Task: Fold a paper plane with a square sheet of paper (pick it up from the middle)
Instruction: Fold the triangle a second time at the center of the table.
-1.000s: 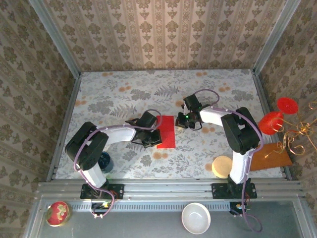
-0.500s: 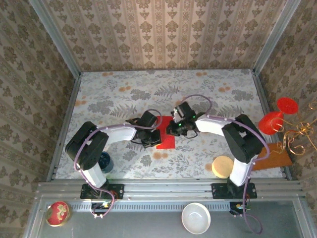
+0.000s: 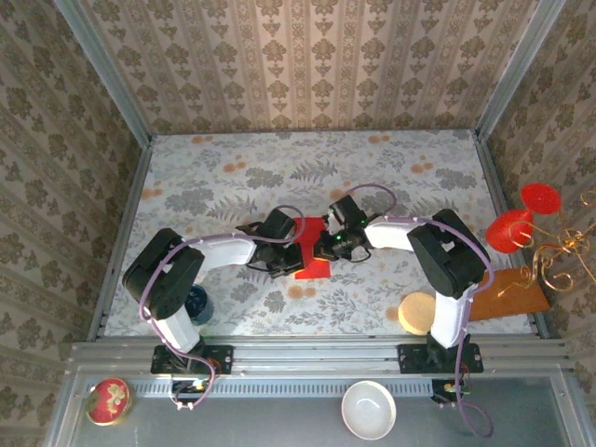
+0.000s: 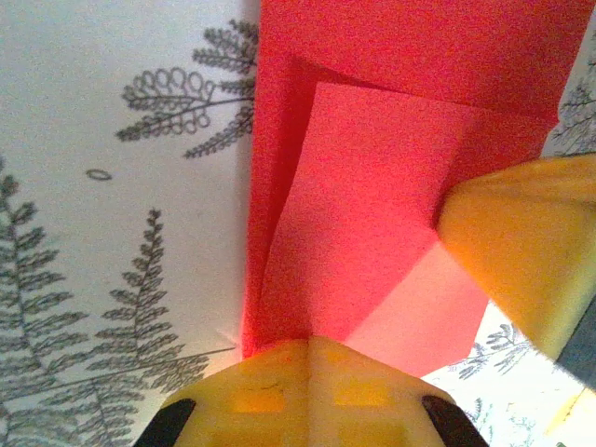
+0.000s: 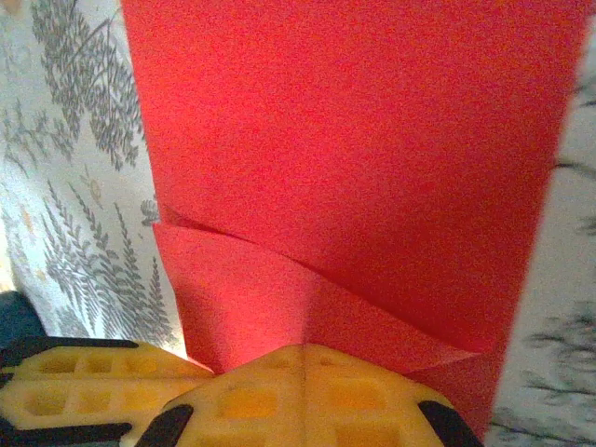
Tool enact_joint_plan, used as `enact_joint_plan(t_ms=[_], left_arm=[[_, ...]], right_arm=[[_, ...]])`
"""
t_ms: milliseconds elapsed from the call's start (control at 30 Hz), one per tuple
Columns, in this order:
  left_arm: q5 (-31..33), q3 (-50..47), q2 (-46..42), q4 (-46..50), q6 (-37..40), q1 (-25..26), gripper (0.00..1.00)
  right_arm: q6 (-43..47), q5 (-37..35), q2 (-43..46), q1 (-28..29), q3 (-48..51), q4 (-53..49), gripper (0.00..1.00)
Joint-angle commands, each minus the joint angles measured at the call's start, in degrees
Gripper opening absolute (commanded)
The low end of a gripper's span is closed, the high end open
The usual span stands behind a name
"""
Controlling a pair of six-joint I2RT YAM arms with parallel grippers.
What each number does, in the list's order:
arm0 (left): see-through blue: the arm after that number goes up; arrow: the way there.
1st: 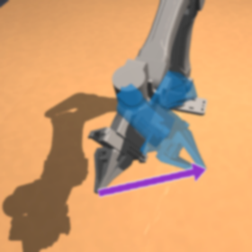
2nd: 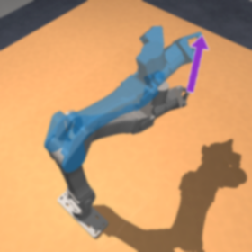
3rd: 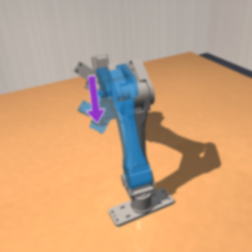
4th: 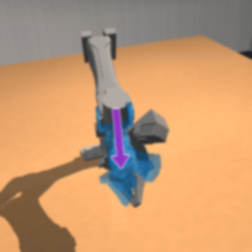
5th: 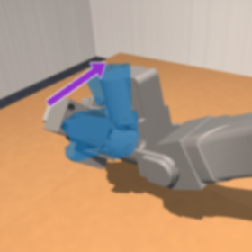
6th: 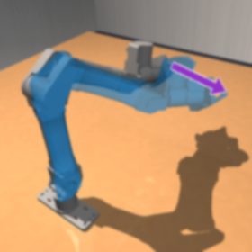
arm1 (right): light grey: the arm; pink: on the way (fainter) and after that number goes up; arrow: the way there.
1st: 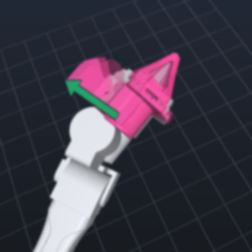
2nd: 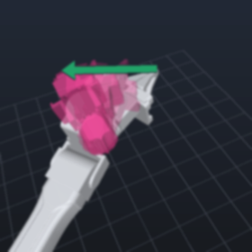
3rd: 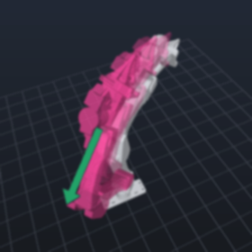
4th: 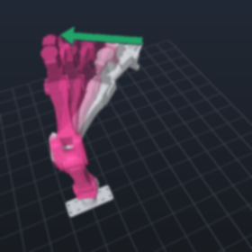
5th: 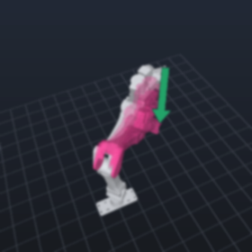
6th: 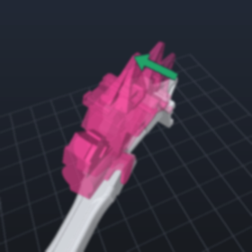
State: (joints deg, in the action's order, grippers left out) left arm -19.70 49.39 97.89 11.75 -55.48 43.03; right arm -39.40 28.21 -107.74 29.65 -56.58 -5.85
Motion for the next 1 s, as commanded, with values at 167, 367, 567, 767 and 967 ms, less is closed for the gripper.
enact_joint_plan(t_ms=[167,367,567,767,967], left_arm=[[1.43,-4.21,2.4,7.5,-1.29,0.1,0.0],[1.18,-3.38,2.66,7.58,-0.86,0.38,0.0],[0.98,-1.77,2.83,7.93,0.02,0.61,0.0],[0.72,-0.66,2.75,7.84,0.44,0.74,0.0],[0.9,-0.2,1.66,7.64,0.55,0.83,0.0]], right_arm=[[-1.06,-9.28,-0.04,-8.74,1.77,-1.27,0.01],[-1.25,-8.76,2.25,-9.8,0.68,-0.88,0.01],[-1.56,-5.02,8.69,-6.02,4.3,3.16,0.02],[-2.9,-2.38,7.09,-0.47,4.33,3.81,0.02],[-3.62,-0.67,2.16,0.5,2.96,4.04,0.01]])
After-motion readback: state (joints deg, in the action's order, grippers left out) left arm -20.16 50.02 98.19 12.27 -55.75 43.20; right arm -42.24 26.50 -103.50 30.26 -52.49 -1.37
